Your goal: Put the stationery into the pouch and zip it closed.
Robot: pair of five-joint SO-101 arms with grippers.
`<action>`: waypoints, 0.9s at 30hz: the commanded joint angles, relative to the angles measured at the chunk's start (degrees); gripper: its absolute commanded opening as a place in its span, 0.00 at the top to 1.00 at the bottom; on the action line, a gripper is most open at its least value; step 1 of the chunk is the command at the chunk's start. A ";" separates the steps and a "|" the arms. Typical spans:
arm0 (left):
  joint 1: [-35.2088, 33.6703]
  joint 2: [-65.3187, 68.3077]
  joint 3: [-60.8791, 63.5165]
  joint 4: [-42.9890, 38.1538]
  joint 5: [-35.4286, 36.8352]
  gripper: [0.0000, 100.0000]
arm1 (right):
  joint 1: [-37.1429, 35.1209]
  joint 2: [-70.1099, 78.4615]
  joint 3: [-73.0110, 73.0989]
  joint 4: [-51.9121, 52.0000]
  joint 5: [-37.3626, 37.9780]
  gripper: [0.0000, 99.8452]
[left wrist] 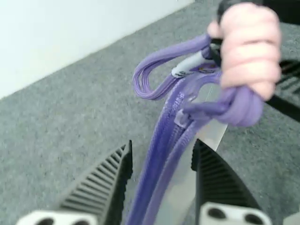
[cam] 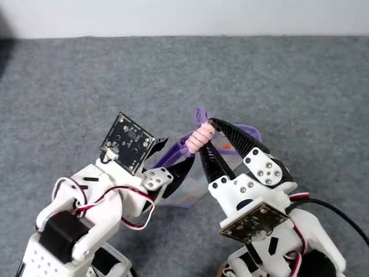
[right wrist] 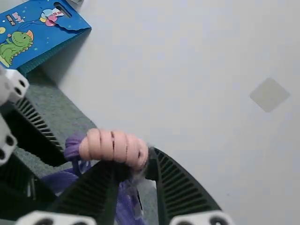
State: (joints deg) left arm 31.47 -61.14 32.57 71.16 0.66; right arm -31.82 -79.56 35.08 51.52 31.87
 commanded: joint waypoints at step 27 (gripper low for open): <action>8.44 0.00 6.11 -10.20 -0.53 0.98 | 12.53 -0.48 -3.16 0.22 -3.43 0.99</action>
State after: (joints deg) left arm 39.56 -60.53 39.52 61.93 0.84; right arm -20.92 -79.65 34.81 51.60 29.49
